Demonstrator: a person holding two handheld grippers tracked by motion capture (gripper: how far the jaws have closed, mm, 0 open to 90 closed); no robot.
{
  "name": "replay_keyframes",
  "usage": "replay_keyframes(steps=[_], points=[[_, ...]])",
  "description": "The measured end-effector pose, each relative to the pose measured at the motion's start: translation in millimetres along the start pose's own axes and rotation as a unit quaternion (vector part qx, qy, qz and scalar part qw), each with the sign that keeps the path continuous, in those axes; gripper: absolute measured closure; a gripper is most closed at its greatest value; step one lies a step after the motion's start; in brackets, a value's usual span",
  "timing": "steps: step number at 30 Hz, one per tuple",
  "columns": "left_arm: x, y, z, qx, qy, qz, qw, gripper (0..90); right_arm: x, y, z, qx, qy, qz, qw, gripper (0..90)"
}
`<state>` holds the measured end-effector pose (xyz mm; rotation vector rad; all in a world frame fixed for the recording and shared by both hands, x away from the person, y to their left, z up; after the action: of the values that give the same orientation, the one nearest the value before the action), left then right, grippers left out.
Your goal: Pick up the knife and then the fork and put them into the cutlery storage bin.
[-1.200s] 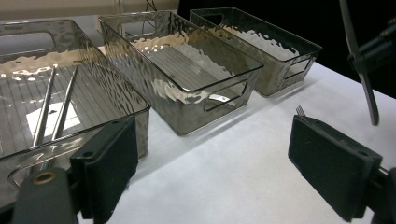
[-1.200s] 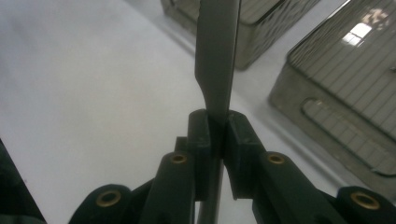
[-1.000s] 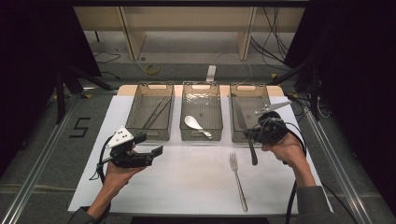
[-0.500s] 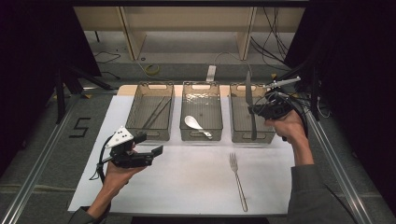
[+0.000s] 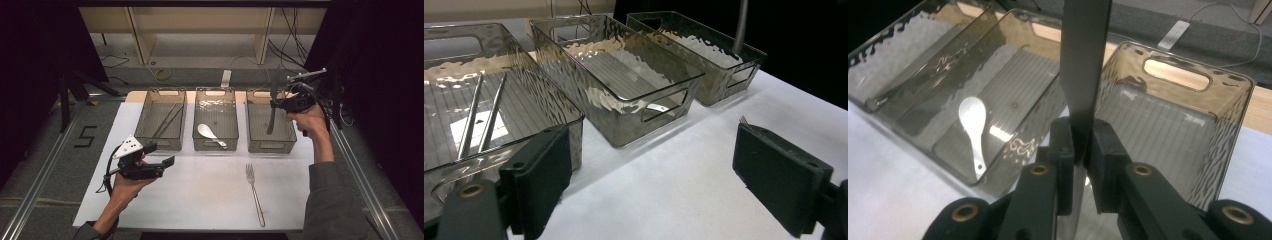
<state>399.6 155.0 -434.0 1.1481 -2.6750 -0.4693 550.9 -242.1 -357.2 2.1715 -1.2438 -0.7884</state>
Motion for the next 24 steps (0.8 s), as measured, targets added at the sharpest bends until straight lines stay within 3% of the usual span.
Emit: replay_keyframes(steps=[4, 19, 24], points=[[-0.3, 0.0, 0.1, 0.0, 0.0, 0.0, 1.0, 15.5, 10.3, -10.8, 2.0, -0.009, -0.015, 0.003, 0.9998, 82.5], [0.1, -0.3, -0.2, 0.0, 0.0, 0.002, 1.0, 15.4, 15.6, -57.0, 37.6, -0.059, -0.053, -0.034, 0.9963, 83.1], [0.4, -0.1, -0.1, -0.001, -0.002, 0.002, 1.0, 15.5, 17.1, -65.3, 36.9, -0.064, -0.081, -0.027, 0.9943, 82.3]])
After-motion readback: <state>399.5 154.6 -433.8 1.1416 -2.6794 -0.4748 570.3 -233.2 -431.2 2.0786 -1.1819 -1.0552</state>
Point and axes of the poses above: each handheld gripper's, and its own axes: y roughly backward along the jaws, z roughly out of its underside, x roughly to its right, the point moved 6 cm from there along -y, roughly forward along the jaws, and after that the axes turned 8 degrees about -y, right-handed, at the moved point
